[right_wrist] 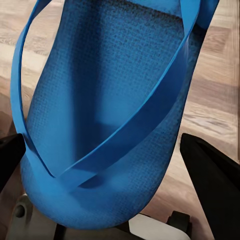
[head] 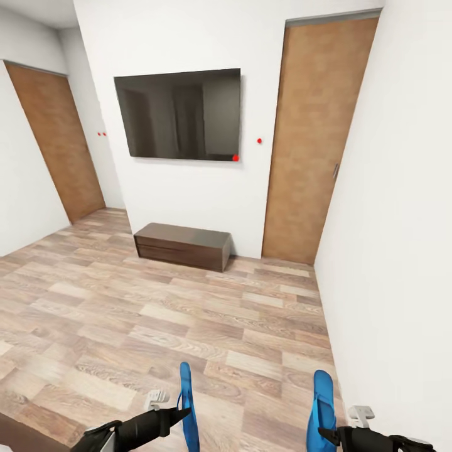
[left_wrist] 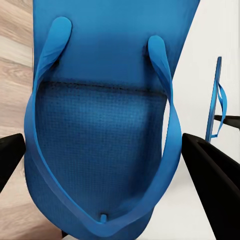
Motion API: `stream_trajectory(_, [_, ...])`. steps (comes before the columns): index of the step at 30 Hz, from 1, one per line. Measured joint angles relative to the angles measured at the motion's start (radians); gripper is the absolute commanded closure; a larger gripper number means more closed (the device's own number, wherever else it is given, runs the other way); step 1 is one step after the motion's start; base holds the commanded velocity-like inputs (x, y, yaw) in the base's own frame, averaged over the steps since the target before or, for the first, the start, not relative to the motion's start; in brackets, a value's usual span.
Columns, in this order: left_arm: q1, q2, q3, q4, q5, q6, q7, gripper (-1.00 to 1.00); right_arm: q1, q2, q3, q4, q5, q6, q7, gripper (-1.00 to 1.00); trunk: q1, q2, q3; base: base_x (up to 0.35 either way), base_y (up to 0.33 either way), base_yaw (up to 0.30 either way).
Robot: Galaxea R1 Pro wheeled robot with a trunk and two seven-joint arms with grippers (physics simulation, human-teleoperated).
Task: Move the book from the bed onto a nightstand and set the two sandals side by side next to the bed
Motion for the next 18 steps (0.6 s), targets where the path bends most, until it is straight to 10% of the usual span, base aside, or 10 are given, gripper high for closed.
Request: stream_trajectory(18, [0.0, 0.0, 0.0, 0.0, 0.0, -0.002, -0.001, 1.0, 0.0, 0.002, 0.0, 0.0, 0.001, 0.0, 0.0, 1.0, -0.001, 0.0, 0.0, 0.229, -0.023, -0.021])
